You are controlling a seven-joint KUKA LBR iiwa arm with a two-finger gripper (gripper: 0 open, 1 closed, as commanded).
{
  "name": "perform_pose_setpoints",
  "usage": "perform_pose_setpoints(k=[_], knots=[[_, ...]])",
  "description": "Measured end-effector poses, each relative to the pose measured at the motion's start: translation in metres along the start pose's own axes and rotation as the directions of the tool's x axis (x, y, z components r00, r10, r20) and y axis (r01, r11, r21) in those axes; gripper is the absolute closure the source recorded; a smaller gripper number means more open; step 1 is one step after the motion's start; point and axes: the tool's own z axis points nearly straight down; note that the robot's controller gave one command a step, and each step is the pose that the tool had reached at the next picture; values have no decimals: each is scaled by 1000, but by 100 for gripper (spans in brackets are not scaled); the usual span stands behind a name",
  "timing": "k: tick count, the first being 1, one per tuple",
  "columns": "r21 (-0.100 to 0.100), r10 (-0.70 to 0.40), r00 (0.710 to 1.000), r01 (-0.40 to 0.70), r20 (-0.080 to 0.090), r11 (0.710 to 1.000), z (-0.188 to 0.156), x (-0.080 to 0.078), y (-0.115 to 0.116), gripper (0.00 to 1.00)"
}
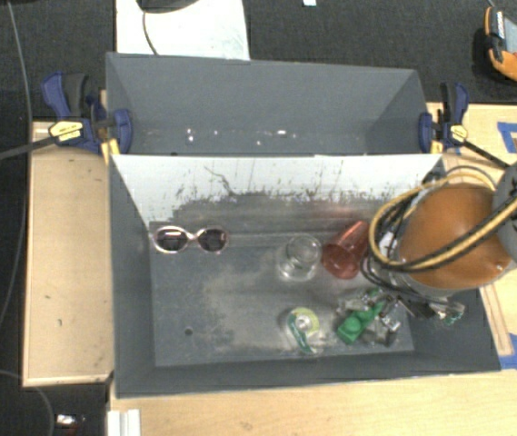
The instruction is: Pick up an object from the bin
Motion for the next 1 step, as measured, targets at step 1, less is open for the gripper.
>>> perform_pose_setpoints(k=[1], knots=[[-3,26,1000,-26,-2,1000,-122,-25,-9,100]])
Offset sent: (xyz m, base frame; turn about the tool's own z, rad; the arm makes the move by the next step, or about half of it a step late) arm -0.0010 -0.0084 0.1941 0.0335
